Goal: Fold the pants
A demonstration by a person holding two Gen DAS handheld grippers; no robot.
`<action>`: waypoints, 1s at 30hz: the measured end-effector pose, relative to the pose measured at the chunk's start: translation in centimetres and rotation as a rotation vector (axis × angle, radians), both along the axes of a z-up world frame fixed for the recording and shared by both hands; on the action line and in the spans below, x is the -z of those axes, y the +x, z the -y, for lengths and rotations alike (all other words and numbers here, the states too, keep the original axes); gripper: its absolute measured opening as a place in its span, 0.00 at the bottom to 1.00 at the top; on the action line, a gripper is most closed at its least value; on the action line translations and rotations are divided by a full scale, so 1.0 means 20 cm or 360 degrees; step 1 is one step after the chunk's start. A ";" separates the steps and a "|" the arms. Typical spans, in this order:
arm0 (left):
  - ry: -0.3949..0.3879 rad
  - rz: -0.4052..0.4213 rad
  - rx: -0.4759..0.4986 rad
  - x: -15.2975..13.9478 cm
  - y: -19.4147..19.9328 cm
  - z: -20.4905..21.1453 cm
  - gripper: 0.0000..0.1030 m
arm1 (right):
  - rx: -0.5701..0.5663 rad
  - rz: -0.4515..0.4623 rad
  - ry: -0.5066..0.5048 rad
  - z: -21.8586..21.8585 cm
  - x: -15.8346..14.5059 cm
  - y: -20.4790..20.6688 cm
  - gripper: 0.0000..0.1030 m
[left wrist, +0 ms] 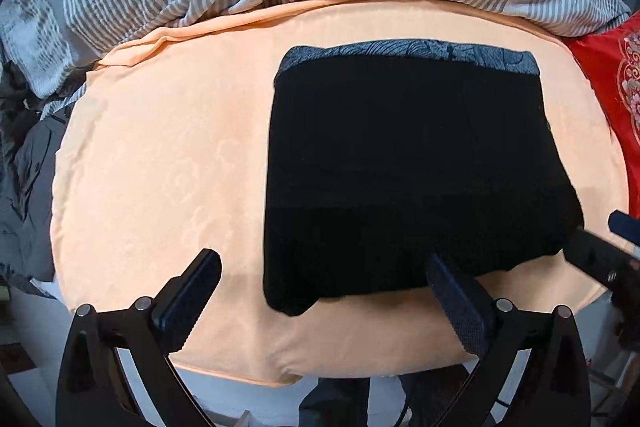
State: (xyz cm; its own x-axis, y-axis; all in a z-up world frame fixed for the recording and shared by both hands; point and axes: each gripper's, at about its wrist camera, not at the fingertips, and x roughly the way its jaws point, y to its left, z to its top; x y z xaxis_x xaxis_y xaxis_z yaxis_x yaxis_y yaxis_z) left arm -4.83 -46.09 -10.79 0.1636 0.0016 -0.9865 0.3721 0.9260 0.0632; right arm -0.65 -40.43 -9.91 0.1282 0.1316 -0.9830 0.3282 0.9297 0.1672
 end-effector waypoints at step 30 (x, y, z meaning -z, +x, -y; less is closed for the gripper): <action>0.0023 -0.0045 0.0009 0.02 0.01 -0.01 1.00 | -0.0038 -0.0081 -0.0091 -0.08 0.04 0.05 1.00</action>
